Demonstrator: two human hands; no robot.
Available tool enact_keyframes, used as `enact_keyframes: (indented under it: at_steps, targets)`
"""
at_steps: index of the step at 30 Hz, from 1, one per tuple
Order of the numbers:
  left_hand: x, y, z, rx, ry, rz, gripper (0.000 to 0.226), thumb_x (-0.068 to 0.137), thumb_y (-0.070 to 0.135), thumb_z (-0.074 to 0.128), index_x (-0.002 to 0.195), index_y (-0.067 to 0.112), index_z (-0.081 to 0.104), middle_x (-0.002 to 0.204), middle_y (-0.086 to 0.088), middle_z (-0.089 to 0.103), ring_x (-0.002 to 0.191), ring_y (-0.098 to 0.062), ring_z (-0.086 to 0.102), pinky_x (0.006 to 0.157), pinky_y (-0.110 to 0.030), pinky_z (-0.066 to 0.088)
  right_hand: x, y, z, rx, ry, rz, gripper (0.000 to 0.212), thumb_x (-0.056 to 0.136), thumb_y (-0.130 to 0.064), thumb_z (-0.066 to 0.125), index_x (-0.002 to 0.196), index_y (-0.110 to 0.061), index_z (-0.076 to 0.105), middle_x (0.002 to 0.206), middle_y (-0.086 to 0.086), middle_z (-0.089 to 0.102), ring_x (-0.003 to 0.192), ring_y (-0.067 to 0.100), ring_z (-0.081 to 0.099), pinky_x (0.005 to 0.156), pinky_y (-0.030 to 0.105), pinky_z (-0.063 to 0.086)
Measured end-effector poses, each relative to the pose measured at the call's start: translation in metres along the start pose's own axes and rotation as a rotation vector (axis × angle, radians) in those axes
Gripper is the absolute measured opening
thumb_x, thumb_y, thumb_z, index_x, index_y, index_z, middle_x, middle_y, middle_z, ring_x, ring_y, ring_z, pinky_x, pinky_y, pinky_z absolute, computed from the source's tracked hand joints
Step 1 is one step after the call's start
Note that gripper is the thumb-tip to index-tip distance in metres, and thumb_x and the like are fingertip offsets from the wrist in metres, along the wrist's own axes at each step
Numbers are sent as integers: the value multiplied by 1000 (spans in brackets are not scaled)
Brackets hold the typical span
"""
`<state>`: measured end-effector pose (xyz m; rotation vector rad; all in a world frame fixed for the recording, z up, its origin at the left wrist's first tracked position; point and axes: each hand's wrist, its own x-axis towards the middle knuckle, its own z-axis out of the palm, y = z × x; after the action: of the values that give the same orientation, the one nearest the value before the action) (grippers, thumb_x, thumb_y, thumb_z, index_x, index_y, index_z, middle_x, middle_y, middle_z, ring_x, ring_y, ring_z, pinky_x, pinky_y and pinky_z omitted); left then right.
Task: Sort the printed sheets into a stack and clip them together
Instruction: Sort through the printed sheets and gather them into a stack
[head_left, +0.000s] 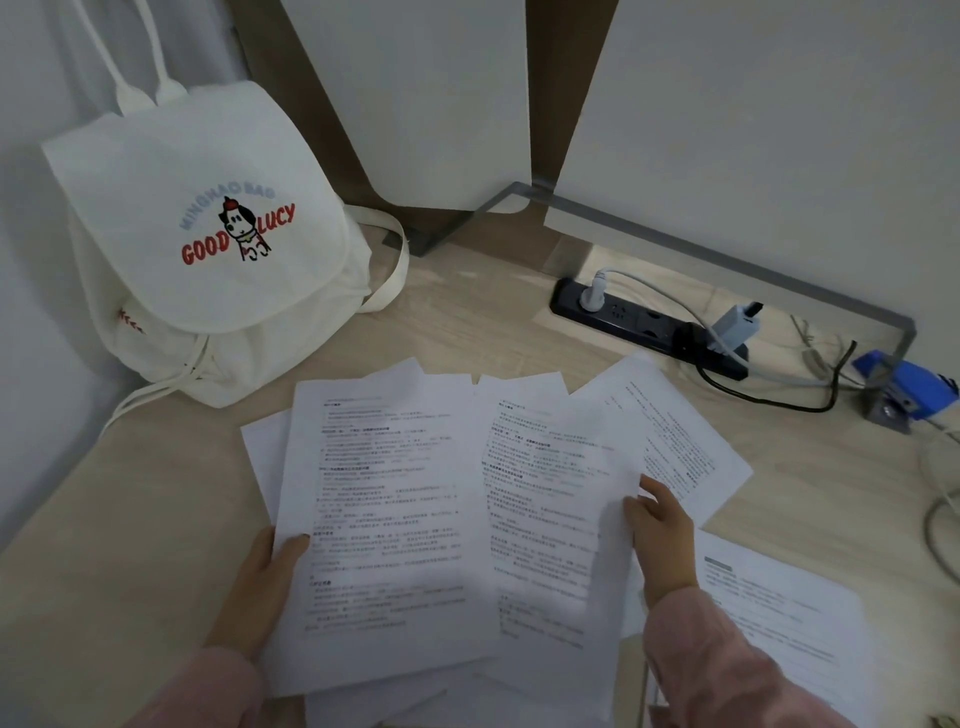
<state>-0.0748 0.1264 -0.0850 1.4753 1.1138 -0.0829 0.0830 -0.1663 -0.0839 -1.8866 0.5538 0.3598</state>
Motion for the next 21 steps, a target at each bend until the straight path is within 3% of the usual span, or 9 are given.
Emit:
enact_keyframes:
  at_steps: [5,8,10,13,15,18,21]
  targets:
    - [-1,-1,3,35,-14,-19,25,92,7,49,116,10,42,114,-10,51,95,-22,47,85,-34,34,-1,-5,11,36,-74,0,29,91,0,42,110,-13,59,81,5,61,73,19,54,64,27,44]
    - [-4,-3,2,-11,-5,59,64,87,-9,50,138,19,24,130,-3,40,111,-19,43,95,-34,35,-6,-15,29,21,-192,-15,34,91,3,39,111,-18,58,82,3,62,77,22,56,67,28,45]
    - [-7,1,4,-32,-20,98,79,86,-12,49,146,23,12,130,2,37,114,-16,41,97,-32,33,-9,-22,45,-24,-277,-31,37,91,2,38,115,-20,56,89,7,63,80,22,58,70,28,48]
    - [-13,6,10,-127,-66,75,65,86,-14,46,141,14,27,121,-3,50,90,-8,53,78,-19,42,-17,-30,71,-84,-415,-66,36,94,-9,40,127,-18,50,117,6,60,104,24,56,96,38,45]
    - [-16,8,14,-200,-112,34,54,87,-11,46,134,14,38,105,4,58,80,1,53,59,-10,44,-26,-32,85,-88,-509,-72,36,95,-15,43,130,-17,46,125,-1,55,114,20,52,101,36,40]
    - [-18,12,16,-247,-115,36,54,87,-10,48,133,18,40,106,4,58,81,3,52,60,-10,42,-34,-31,96,-115,-595,-95,34,91,-16,50,125,-21,45,123,1,56,114,22,55,97,37,46]
    - [-18,19,9,-214,-119,80,56,84,-11,51,128,22,43,100,11,58,88,-6,55,72,-13,44,-34,-34,88,-66,-618,-77,27,90,-11,54,113,-24,49,105,-7,61,95,8,60,73,14,51]
